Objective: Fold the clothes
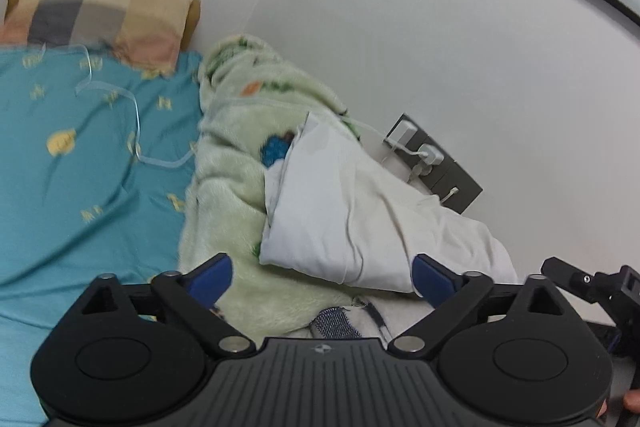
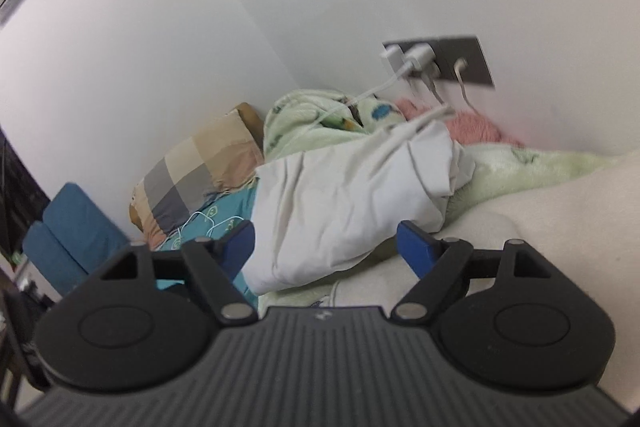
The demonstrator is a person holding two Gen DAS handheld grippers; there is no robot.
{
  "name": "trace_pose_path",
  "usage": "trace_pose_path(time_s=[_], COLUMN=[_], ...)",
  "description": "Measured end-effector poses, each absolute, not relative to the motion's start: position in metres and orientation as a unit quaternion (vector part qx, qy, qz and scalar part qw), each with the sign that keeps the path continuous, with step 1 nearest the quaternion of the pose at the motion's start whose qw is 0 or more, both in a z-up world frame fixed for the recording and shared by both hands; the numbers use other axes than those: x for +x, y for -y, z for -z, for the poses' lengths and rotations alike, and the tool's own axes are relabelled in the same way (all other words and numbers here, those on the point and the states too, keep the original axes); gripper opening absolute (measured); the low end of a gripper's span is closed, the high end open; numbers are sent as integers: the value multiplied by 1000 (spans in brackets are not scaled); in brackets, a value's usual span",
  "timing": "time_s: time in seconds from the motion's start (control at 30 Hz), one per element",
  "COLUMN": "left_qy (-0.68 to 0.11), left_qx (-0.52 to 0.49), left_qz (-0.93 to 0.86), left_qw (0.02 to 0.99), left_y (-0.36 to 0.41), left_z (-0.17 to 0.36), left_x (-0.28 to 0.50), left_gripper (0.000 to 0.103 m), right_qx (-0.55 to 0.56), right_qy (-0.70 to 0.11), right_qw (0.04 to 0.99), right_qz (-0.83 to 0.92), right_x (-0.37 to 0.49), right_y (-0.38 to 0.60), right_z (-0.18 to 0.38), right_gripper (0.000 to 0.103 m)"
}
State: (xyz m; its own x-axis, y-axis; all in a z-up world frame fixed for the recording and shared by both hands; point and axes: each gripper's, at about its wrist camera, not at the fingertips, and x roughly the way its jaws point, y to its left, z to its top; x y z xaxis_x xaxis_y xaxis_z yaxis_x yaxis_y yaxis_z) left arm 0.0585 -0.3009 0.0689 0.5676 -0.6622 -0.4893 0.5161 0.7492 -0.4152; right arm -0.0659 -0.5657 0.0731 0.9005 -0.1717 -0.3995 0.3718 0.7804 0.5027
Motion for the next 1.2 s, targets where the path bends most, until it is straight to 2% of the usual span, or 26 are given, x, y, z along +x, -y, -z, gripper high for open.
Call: trace_pose_path(time_s=[0.07, 0.23, 0.43, 0.9, 1.2], left_qy=[-297, -237, -188, -170, -170], left_qx=[-94, -47, 11, 5, 20], left_qz=[331, 323, 312, 297, 298], left_qw=[891, 915, 931, 940, 939], left_y=[291, 266, 246, 204, 207], left_z=[-83, -113, -122, -125, -123], left_x=[40, -15, -66, -96, -102], left_gripper=[103, 103, 103, 103, 103], right_qx=[271, 205, 159, 115, 102], right_qy=[-152, -127, -119, -107, -111], right_qw=[939, 957, 965, 973, 974], right_qz=[145, 160, 172, 167, 171], right_x=[-78, -105, -122, -132, -131], right_y=[549, 510, 469, 414, 410], right_z=[-82, -98, -97, -86, -87], right_gripper=[88, 88, 88, 88, 88])
